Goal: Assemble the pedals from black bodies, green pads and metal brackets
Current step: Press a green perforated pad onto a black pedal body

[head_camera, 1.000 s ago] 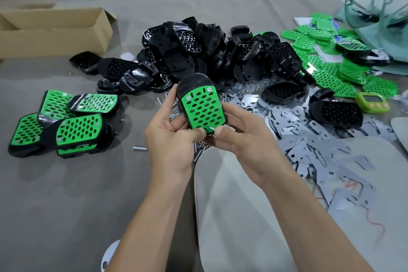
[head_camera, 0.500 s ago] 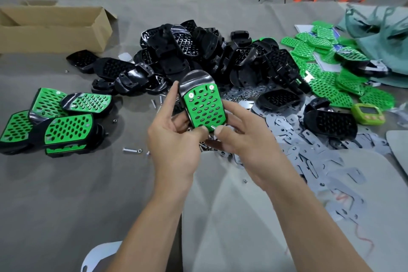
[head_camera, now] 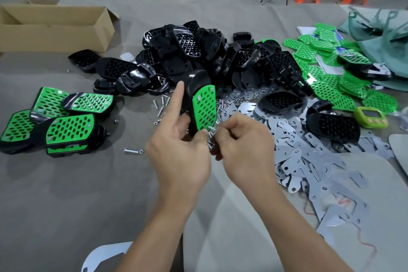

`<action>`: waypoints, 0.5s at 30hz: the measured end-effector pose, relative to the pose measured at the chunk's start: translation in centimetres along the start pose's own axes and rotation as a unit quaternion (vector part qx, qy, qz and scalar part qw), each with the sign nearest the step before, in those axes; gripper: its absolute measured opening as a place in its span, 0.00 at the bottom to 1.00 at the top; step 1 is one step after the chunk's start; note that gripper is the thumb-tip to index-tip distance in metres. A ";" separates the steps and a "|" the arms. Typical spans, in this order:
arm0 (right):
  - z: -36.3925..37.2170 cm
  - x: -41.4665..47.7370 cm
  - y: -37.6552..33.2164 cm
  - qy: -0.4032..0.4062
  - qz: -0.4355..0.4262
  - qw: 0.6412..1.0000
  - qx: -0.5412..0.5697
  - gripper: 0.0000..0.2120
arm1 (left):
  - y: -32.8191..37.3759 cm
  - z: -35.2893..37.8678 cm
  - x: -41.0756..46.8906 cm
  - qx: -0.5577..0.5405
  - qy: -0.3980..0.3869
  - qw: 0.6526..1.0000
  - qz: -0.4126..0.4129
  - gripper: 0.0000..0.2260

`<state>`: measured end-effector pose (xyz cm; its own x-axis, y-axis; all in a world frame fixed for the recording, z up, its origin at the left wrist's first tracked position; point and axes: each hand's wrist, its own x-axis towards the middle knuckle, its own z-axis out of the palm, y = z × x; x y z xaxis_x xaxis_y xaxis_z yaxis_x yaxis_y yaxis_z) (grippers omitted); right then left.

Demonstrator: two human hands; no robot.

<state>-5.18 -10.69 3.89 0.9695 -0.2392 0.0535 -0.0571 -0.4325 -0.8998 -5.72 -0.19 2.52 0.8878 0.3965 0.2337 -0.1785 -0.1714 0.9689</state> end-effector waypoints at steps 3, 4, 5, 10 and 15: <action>0.7 -0.4 0.3 0.003 -0.009 1.000 0.003 0.07 | 0.2 -0.2 -0.4 0.069 0.002 0.997 0.042 0.46; 1.0 -0.8 0.3 -0.003 -0.033 0.999 -0.022 0.07 | 0.1 -0.4 -0.3 0.069 -0.003 0.997 0.043 0.45; 1.2 -1.1 0.4 -0.004 -0.054 0.998 -0.040 0.07 | 0.0 -0.5 -0.2 0.070 -0.008 0.997 0.042 0.44; 1.0 -0.3 0.3 -0.017 0.066 0.985 0.160 0.14 | 0.5 -0.5 -0.1 0.073 -0.013 0.996 0.044 0.43; 0.7 -1.0 0.7 -0.027 0.037 0.984 0.174 0.12 | 0.7 -0.7 -0.2 0.035 -0.036 0.998 0.040 0.42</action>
<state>-5.98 -10.17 2.87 0.9775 -0.2085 -0.0328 -0.0526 -0.0902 -0.9945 -6.27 0.21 3.23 0.9004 0.3145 0.3005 -0.2216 -0.2627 0.9391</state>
